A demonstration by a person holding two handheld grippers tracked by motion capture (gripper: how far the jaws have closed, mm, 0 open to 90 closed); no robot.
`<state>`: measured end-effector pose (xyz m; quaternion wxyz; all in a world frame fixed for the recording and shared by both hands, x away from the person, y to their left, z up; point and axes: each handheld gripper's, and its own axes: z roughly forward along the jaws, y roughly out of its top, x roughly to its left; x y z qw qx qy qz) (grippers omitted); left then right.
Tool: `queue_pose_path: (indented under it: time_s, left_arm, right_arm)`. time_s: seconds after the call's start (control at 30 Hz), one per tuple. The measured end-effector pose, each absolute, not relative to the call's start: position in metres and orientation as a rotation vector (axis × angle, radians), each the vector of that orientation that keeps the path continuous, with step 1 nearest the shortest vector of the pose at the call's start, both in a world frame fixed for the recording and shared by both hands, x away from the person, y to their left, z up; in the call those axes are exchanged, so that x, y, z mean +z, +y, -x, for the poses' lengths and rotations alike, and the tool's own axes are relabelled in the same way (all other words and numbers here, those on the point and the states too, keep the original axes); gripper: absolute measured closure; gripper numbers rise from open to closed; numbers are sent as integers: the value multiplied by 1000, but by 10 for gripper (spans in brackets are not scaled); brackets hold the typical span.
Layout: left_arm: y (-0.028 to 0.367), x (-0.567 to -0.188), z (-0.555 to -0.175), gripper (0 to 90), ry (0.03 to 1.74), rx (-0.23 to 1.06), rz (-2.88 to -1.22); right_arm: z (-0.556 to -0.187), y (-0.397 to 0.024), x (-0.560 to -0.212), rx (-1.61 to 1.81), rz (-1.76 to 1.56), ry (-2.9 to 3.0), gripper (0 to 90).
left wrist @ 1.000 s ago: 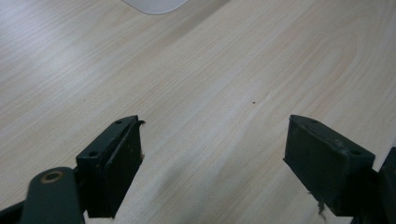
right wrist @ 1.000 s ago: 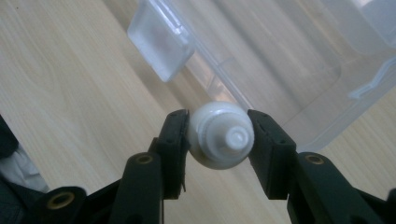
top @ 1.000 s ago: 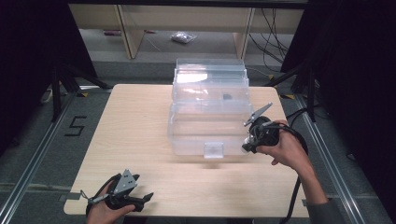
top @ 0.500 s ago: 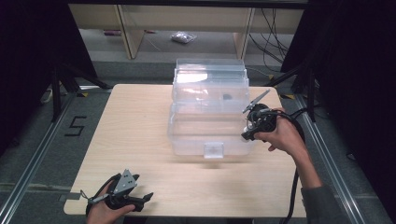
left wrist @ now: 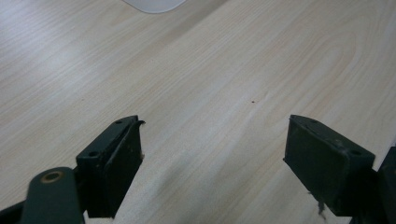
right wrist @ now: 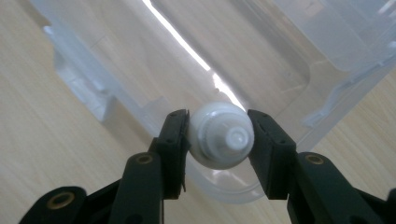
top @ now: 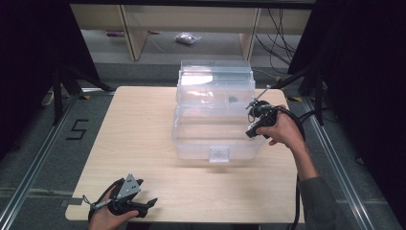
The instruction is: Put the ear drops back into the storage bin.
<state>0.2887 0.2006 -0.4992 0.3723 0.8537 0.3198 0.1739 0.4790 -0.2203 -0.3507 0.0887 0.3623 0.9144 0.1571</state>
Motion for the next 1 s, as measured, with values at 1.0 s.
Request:
queue_pose_path:
  time_s: [1.0]
  left_arm:
    - [200, -500, -288, 185, 823, 442, -2184]
  right_arm:
    - [-521, -216, -399, 356, -1203, 2741, 602]
